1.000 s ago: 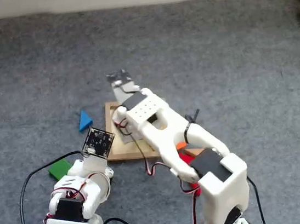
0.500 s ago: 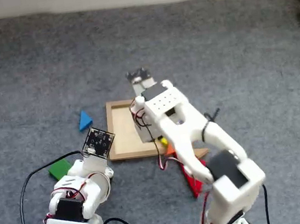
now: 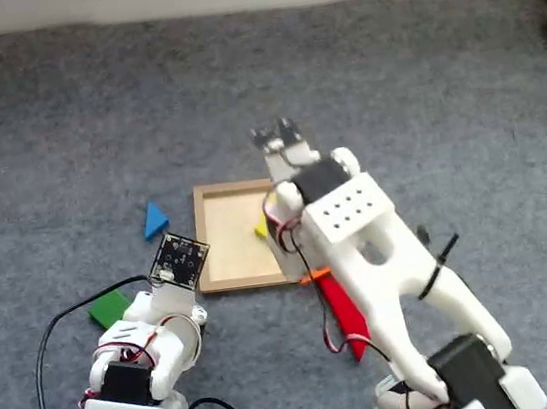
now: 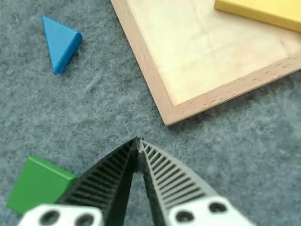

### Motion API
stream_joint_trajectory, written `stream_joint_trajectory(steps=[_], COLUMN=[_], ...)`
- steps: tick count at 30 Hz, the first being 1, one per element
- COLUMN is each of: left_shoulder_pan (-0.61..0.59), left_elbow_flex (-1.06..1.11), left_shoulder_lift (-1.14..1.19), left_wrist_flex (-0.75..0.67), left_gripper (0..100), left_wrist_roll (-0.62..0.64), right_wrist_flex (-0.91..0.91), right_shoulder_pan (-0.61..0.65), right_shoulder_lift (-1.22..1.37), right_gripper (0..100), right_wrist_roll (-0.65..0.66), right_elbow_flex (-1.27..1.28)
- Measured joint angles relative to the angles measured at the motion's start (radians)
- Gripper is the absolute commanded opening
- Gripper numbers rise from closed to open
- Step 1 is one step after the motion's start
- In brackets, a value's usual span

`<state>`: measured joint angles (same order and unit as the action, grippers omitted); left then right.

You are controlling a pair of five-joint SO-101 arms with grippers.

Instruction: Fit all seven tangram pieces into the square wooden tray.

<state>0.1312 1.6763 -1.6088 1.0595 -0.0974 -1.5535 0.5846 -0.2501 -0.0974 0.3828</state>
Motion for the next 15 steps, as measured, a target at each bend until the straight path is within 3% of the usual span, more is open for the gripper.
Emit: stream_joint_trajectory(steps=[8, 15], left_shoulder_pan=[0.0, 0.0], left_elbow_flex=[0.0, 0.0], left_shoulder_lift=[0.0, 0.0], left_wrist_flex=[0.0, 0.0], left_gripper=[1, 1], left_wrist_roll=[0.0, 0.0], right_wrist_flex=[0.189, 0.322], right_shoulder_pan=[0.0, 0.0], right_shoulder_lift=[-0.19, -0.152], right_gripper=[32.0, 36.9], right_wrist_roll=[0.0, -0.061], right_elbow_flex=[0.396, 0.509])
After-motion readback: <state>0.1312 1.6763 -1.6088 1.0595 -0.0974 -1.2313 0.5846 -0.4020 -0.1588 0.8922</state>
